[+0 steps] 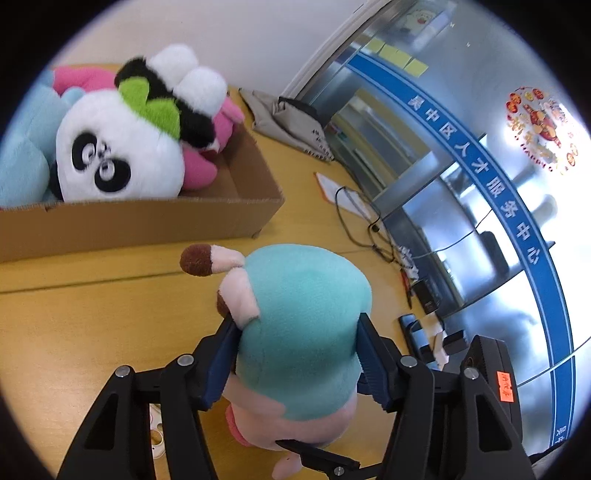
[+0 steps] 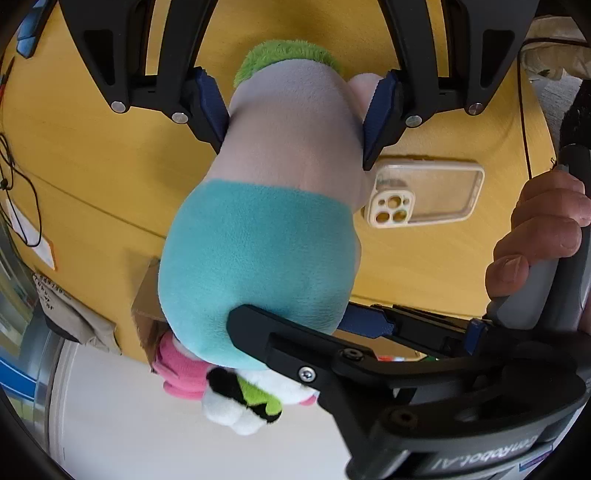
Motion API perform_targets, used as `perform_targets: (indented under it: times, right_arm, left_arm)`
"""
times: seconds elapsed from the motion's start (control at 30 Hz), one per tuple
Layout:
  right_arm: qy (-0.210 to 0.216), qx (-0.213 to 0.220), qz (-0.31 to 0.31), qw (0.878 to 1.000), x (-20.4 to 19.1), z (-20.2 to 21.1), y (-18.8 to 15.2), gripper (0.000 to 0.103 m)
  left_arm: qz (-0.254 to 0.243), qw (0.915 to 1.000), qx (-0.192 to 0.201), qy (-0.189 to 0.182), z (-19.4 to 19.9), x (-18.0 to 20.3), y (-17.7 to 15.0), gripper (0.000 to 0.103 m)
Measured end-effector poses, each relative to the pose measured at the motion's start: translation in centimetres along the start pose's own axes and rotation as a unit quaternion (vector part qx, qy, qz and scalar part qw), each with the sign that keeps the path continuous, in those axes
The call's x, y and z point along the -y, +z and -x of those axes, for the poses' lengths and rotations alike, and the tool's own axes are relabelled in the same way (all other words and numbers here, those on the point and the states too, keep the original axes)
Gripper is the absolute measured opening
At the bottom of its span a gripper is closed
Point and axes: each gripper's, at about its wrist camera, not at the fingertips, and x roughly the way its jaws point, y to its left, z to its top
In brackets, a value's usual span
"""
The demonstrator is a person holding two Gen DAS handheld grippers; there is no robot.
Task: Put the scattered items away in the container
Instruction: 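Carry the teal-and-pink plush over the box and lower it in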
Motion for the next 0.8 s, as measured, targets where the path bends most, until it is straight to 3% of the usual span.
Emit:
perform_targets:
  times: [0.2, 0.33, 0.5, 0.6, 0.8]
  right_arm:
    - [-0.009, 0.065, 0.025, 0.998, 0.2, 3.4, 4.1, 0.070]
    - [-0.023, 0.113, 0.045, 0.992, 1.2, 6.4, 9.3, 0.070]
    - [-0.050, 0.192, 0.078, 0.977, 3.1, 11.2, 16.4, 0.070]
    - [-0.048, 0.208, 0.082, 0.974, 4.9, 11.5, 19.8, 0.069]
    - [-0.034, 0.186, 0.075, 0.979, 8.0, 8.0, 23.2, 0.069]
  left_arm:
    - [-0.058, 0.9965, 0.060, 0.008, 4.7, 4.2, 4.2, 0.060]
    - [-0.132, 0.9855, 0.106, 0.013, 7.9, 8.3, 9.6, 0.060]
    - [-0.197, 0.9679, 0.156, 0.007, 10.7, 12.1, 16.4, 0.060]
    - [-0.188, 0.9689, 0.161, 0.017, 9.7, 12.0, 19.0, 0.060]
    - [-0.156, 0.9769, 0.143, 0.029, 6.2, 9.1, 22.3, 0.060]
